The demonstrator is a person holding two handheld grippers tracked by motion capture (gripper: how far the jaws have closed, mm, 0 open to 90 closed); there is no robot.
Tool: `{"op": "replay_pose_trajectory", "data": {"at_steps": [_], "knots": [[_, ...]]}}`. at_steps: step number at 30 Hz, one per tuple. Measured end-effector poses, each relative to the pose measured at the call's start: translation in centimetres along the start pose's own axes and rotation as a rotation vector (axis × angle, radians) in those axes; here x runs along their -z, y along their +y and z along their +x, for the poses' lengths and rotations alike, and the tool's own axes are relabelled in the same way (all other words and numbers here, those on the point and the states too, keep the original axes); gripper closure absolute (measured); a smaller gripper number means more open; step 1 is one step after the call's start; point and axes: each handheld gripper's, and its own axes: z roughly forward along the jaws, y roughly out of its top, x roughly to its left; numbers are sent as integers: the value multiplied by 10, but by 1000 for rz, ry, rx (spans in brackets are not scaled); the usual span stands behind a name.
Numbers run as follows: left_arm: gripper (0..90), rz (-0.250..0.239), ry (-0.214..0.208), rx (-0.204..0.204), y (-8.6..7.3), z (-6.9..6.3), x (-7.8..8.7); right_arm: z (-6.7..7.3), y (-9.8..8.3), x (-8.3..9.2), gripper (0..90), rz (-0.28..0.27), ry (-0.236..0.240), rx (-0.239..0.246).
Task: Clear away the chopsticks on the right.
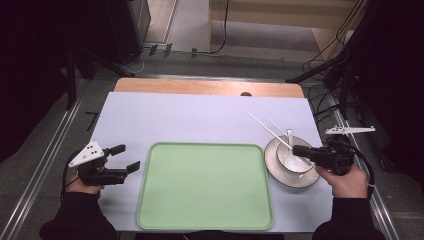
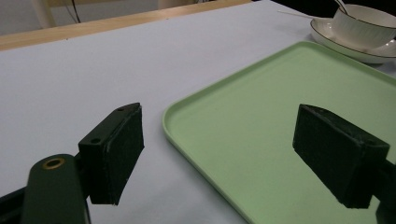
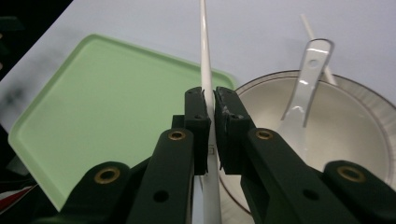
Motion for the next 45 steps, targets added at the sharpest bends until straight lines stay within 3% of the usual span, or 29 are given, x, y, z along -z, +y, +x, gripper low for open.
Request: {"op": "replay_pose_trajectory", "data": {"at_steps": [8, 16, 25, 36, 45], "knots": [[165, -2, -1, 1, 0, 0, 0, 18, -9, -9, 854, 20, 16, 25], [165, -2, 0, 1, 0, 0, 0, 35, -19, -14, 854, 5, 31, 53], [165, -6, -5, -2, 1, 0, -1, 53, -36, -34, 854, 35, 42, 80], [166, -12, -13, 0, 2, 1, -4, 66, -48, -63, 854, 81, 56, 89], [167, -1, -11, 15, 1, 3, -7, 62, -57, -83, 854, 111, 61, 88]]}}
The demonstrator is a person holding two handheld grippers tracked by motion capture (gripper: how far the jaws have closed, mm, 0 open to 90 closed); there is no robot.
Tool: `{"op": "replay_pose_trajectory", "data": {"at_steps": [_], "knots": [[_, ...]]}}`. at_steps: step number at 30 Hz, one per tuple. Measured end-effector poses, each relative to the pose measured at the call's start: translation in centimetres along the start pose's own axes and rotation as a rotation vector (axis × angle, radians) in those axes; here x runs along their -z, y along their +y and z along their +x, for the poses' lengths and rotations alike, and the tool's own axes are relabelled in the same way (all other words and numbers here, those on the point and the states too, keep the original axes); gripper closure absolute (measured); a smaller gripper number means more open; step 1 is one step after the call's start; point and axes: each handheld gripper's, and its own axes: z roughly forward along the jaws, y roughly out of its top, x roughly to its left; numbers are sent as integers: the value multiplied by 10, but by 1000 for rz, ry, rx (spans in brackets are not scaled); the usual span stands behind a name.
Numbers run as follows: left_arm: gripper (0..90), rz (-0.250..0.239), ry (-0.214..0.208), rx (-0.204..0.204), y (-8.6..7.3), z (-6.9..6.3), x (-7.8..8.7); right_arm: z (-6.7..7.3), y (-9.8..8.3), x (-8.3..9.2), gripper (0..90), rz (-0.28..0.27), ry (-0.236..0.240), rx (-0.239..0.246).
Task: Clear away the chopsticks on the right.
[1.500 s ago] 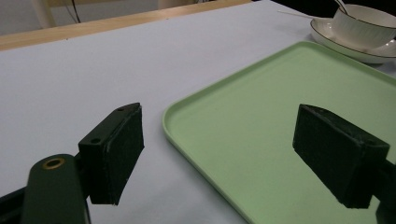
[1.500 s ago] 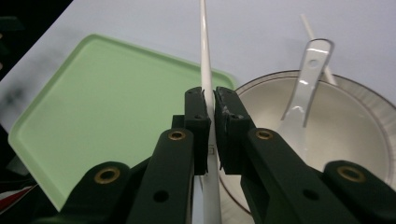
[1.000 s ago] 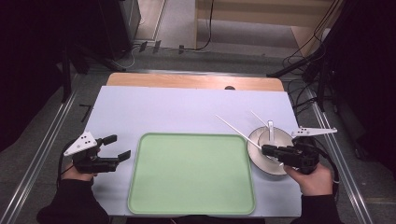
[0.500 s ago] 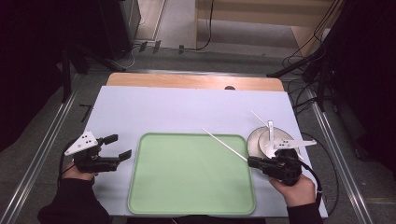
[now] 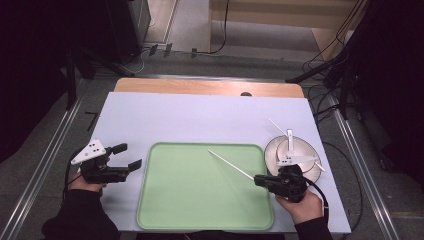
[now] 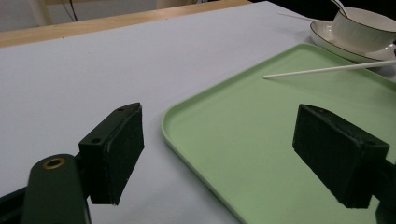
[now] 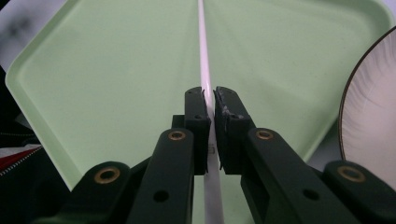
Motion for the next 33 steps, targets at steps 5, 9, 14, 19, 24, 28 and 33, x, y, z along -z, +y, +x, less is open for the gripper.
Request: {"op": "replay_pose_trajectory", "data": {"at_steps": [5, 9, 14, 19, 24, 28, 33], "knots": [[167, 2, 1, -2, 0, 0, 0, -1, -1, -8, 854, 29, 3, 2], [167, 1, 1, 0, 0, 0, 0, 0, -3, -17, 852, 32, 15, 43], [167, 3, 1, -1, 0, 0, 0, -3, -4, -25, 850, 45, 11, 52], [167, 3, 1, -1, 0, 0, 0, -2, -6, -31, 846, 74, 5, 61], [167, 0, 0, -2, 0, -1, 0, -2, -7, -39, 843, 108, -15, 78], [167, 1, 1, -1, 0, -1, 0, -4, -8, -42, 841, 114, -16, 88], [167, 1, 0, -1, 0, -1, 0, -8, -9, -43, 786, 104, -3, 73]]}}
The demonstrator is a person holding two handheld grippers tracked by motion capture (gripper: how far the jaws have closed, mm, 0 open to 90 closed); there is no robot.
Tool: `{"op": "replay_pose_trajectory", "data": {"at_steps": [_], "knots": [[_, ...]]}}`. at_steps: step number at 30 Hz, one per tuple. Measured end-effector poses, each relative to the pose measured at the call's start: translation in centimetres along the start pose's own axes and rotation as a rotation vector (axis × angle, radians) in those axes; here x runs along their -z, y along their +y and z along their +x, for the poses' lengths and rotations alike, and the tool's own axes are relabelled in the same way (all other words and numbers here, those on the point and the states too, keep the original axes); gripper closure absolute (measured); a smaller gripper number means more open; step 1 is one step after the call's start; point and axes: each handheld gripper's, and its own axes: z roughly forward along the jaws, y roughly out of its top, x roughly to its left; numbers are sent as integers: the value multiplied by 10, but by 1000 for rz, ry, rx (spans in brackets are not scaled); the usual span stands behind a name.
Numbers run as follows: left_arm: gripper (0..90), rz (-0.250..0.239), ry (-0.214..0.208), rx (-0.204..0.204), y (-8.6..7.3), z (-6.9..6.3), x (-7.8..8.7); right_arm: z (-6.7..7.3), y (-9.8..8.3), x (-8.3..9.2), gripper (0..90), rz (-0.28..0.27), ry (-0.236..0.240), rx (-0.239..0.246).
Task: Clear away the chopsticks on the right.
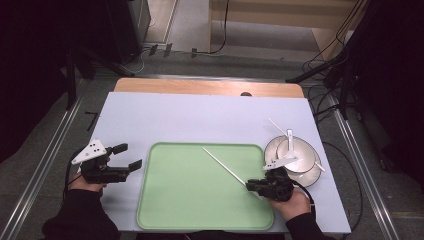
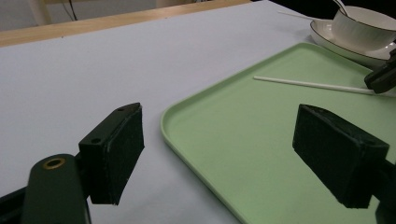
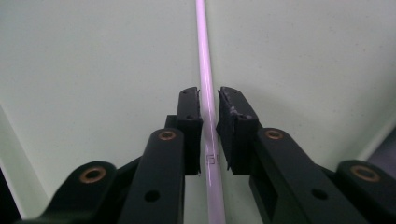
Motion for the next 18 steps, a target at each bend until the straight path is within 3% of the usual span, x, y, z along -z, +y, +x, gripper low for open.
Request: {"op": "replay_pose_trajectory", "data": {"at_steps": [4, 11, 15, 18], "knots": [[167, 1, 0, -1, 0, 0, 0, 4, 2, 3, 667, -20, -10, 34], [167, 3, 0, -2, 0, 0, 0, 7, 6, 16, 518, -71, 0, 34], [167, 5, -1, -2, 0, 0, 0, 8, 10, 23, 438, -110, 33, 8], [167, 4, -1, -4, 0, 0, 0, 9, 13, 30, 413, -130, 18, 23]]}}
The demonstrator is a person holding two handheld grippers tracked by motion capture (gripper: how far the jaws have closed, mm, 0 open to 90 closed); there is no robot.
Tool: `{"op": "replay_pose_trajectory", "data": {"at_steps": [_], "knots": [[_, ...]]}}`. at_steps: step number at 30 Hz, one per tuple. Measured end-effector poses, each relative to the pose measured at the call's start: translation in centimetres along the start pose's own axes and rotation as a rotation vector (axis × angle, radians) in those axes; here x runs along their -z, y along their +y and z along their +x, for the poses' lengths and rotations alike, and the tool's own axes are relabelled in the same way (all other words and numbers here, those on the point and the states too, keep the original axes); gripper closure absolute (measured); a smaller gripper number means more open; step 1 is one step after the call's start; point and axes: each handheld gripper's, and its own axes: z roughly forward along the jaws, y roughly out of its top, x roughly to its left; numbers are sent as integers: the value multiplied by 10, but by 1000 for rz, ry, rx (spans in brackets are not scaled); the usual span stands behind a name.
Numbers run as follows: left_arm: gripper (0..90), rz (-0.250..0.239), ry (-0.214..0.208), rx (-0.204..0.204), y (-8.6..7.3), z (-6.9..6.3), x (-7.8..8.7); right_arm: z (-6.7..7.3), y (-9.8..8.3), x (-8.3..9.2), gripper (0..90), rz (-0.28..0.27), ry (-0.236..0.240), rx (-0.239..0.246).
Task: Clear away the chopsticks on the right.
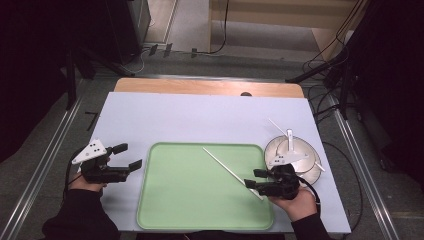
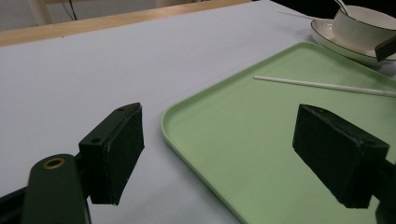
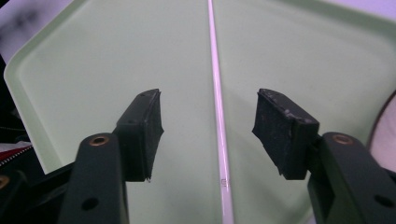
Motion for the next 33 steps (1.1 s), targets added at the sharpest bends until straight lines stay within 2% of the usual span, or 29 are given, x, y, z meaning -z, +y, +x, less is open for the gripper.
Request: {"op": "replay_pose_trajectory", "data": {"at_steps": [5, 8, 18, 22, 25, 28, 33], "knots": [[167, -1, -2, -2, 0, 0, 0, -3, 3, 12, 386, -44, 2, -12], [167, 1, -2, -1, 0, 0, 0, -6, 4, 19, 368, -53, -19, -18], [167, 1, -5, 3, 0, 0, 0, -15, 4, 44, 304, -120, -33, -29], [167, 1, -5, 2, 0, 0, 0, -20, 4, 51, 291, -134, -44, -48], [167, 3, -7, 0, 0, 0, 0, -22, 6, 56, 290, -148, -73, -60], [167, 5, -7, -1, 0, 0, 0, -22, 8, 62, 283, -152, -91, -50], [167, 5, -8, -3, 0, 0, -1, -32, 7, 72, 278, -164, -112, -71]]}}
